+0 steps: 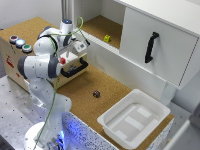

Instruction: Go towards the drawer and place the pink object

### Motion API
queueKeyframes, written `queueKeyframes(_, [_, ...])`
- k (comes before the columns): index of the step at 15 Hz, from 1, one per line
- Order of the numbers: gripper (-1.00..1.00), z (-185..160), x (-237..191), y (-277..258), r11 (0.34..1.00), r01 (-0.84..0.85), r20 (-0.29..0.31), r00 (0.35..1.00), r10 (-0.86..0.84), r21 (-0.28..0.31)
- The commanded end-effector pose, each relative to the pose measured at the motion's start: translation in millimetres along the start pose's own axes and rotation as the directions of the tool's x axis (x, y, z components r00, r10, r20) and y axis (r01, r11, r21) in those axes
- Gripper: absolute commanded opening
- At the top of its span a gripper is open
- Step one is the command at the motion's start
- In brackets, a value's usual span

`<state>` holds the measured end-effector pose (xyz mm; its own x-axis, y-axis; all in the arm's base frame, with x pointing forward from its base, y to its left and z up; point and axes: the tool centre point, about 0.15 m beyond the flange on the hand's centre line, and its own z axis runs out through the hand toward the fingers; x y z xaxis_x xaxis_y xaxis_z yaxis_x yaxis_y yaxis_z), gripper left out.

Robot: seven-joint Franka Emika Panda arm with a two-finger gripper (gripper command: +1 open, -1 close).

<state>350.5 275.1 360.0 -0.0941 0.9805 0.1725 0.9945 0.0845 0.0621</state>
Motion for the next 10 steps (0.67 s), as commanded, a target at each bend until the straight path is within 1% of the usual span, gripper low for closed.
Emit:
queueKeyframes(1, [1.00,-39.1,16.1,10.8,1.000,-0.005,-0.026,1.000,0.005,0.009])
queueKeyframes(4, [1.00,-68.0,22.8,22.4,0.999,-0.045,-0.062,0.997,0.044,-0.006])
queueKeyframes(7, [1.00,-98.0,28.7,32.4,0.989,-0.146,-0.134,0.981,0.142,-0.023])
queueKeyframes(10, [1.00,-118.2,28.9,42.3,0.970,-0.240,-0.175,0.958,0.229,-0.041])
